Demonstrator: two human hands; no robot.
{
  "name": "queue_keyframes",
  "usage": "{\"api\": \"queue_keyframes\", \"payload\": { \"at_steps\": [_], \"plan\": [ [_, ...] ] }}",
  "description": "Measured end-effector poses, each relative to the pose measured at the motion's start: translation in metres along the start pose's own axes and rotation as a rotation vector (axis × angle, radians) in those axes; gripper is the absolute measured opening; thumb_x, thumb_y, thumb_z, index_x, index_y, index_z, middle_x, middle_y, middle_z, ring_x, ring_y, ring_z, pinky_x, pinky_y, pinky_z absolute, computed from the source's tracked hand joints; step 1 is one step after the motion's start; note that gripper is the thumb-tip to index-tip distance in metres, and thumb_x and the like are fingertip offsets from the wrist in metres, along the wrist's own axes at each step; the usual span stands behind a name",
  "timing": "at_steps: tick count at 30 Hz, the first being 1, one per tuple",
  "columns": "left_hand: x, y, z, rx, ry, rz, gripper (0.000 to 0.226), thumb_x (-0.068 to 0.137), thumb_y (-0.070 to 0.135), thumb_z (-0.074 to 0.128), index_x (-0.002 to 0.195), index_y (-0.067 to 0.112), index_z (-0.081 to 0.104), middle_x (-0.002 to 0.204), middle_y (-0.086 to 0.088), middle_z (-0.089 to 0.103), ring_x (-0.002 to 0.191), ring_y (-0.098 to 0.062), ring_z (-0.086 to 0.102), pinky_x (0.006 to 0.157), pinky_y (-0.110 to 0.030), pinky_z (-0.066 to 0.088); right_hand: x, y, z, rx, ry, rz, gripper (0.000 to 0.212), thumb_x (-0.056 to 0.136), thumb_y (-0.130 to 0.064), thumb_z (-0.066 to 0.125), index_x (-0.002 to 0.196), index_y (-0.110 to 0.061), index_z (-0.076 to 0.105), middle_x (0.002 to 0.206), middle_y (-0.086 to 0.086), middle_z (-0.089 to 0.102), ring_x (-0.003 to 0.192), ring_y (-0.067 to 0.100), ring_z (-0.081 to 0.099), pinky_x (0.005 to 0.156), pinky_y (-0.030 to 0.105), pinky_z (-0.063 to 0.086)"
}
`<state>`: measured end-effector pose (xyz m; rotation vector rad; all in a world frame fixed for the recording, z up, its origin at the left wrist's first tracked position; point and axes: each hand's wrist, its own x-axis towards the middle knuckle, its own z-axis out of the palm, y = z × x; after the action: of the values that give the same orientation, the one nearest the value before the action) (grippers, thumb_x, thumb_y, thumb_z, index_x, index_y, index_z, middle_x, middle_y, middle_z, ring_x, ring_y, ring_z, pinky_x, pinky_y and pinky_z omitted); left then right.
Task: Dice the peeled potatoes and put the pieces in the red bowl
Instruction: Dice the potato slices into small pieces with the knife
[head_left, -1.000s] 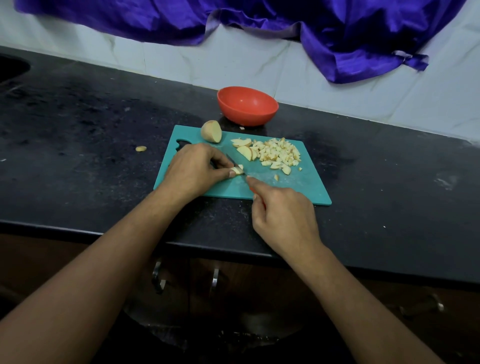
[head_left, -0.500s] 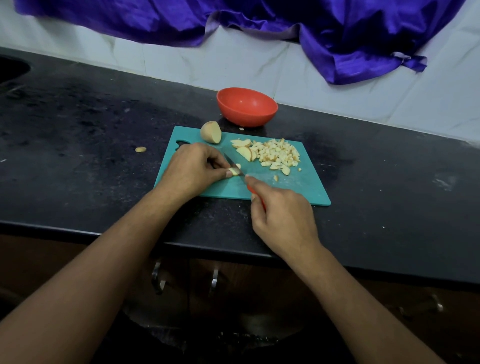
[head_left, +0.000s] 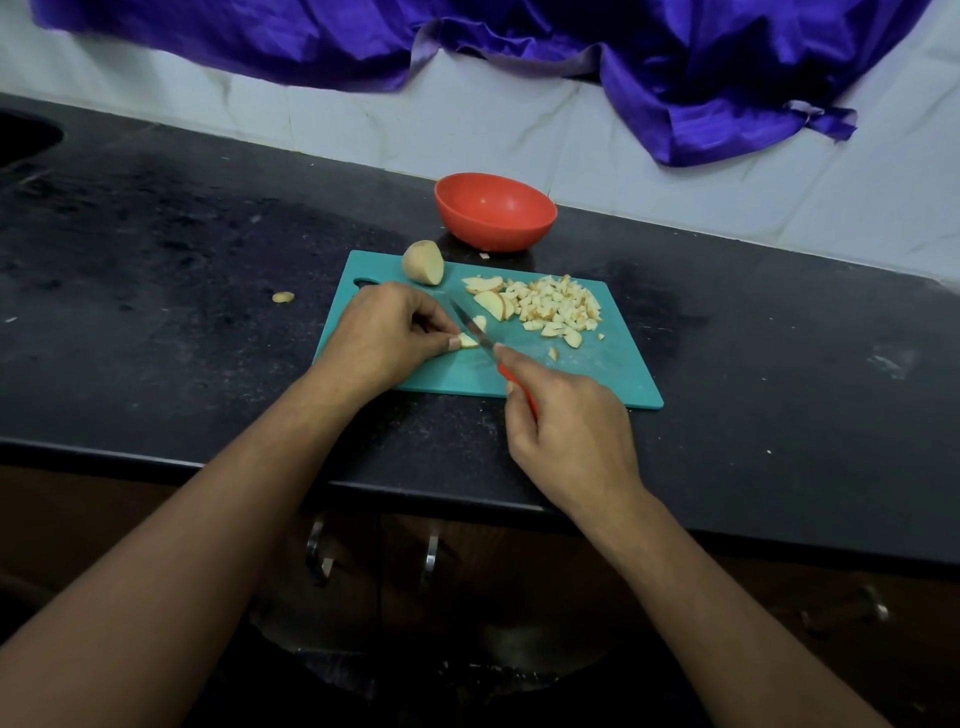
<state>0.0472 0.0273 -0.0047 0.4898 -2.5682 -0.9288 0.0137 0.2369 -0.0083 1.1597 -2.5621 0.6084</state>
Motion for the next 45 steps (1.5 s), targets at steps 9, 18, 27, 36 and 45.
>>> {"api": "queue_keyframes", "payload": {
  "at_steps": [9,18,27,36,45],
  "plan": [
    [0.002,-0.001,0.0,-0.036,-0.008,-0.024,0.007,0.081,0.03,0.086,0.082,0.03,0.08,0.073,0.02,0.07,0.066,0.013,0.057,0.063,-0.009,0.037,0.003,-0.002,0.0,-0.08,-0.065,-0.04,0.045,0.101,-0.029,0.051,0.146,-0.033,0.055,0.083,-0.005,0.068,0.073,0.015,0.06,0.065,0.036,0.05],
    [0.0,-0.001,-0.002,-0.011,-0.002,-0.032,0.005,0.083,0.029,0.085,0.085,0.029,0.08,0.076,0.019,0.069,0.071,0.008,0.059,0.068,-0.009,0.042,0.0,0.001,0.0,-0.001,-0.003,-0.006,0.042,0.102,-0.028,0.052,0.144,-0.031,0.058,0.079,-0.007,0.066,0.065,0.01,0.055,0.059,0.033,0.048],
    [0.0,0.001,-0.002,-0.004,0.006,-0.023,0.014,0.082,0.031,0.086,0.075,0.033,0.074,0.074,0.018,0.068,0.072,0.004,0.059,0.064,-0.011,0.037,0.0,0.003,0.002,-0.036,-0.009,-0.045,0.041,0.102,-0.03,0.053,0.142,-0.031,0.058,0.078,-0.01,0.065,0.065,0.008,0.054,0.058,0.031,0.045],
    [0.0,0.001,-0.002,-0.006,0.009,-0.031,0.007,0.082,0.029,0.085,0.084,0.027,0.079,0.078,0.017,0.071,0.074,0.005,0.06,0.066,-0.012,0.041,0.003,0.003,0.002,-0.113,-0.056,-0.053,0.044,0.102,-0.031,0.051,0.145,-0.035,0.055,0.08,-0.01,0.065,0.071,0.007,0.052,0.062,0.029,0.036],
    [0.003,0.004,-0.001,0.008,-0.002,-0.026,0.01,0.082,0.029,0.086,0.09,0.029,0.079,0.078,0.018,0.07,0.074,0.002,0.063,0.081,-0.025,0.055,0.008,0.035,0.005,0.549,0.149,0.254,0.039,0.1,-0.023,0.061,0.137,-0.033,0.065,0.12,-0.021,0.069,0.098,-0.006,0.065,0.089,0.025,0.057]
  ]
}}
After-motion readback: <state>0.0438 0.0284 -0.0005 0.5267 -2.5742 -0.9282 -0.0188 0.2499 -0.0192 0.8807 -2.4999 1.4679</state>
